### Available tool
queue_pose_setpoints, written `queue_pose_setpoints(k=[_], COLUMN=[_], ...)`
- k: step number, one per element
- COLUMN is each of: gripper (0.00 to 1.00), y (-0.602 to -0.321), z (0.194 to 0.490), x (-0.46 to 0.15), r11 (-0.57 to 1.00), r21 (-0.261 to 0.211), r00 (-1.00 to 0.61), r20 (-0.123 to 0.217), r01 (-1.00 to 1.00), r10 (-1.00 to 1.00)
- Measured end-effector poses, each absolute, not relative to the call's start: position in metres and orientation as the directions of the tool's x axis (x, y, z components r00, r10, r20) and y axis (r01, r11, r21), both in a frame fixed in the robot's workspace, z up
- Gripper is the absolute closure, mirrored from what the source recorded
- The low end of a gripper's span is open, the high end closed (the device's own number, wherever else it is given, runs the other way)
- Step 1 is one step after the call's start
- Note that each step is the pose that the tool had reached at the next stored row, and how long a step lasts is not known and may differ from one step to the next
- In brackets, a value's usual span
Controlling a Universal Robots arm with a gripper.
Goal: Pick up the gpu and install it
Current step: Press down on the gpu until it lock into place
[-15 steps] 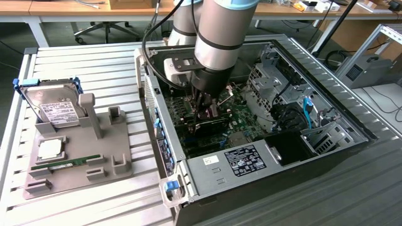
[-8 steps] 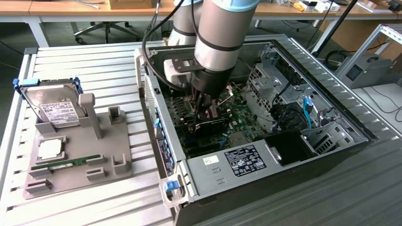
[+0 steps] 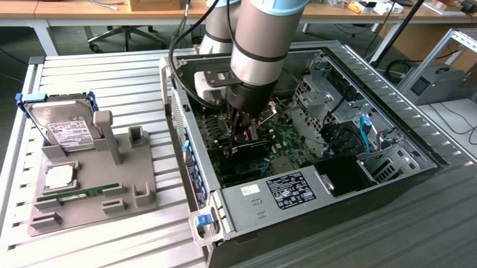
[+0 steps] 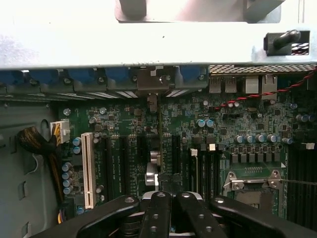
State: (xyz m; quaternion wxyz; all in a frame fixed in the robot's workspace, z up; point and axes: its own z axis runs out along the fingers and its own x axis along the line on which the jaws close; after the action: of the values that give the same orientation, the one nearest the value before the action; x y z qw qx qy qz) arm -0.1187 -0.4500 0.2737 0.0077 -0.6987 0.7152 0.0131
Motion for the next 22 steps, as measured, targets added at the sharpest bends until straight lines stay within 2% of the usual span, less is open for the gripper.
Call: queue_pose_setpoints(k=[22], gripper=[0.89], y=[-0.4500], z=[0.2715], x=[-0.1195], r11=[0.023], r21=[0.008], r00=[-0.023], r20=[-0.029], r01=[-1.000], r10=[-0.999])
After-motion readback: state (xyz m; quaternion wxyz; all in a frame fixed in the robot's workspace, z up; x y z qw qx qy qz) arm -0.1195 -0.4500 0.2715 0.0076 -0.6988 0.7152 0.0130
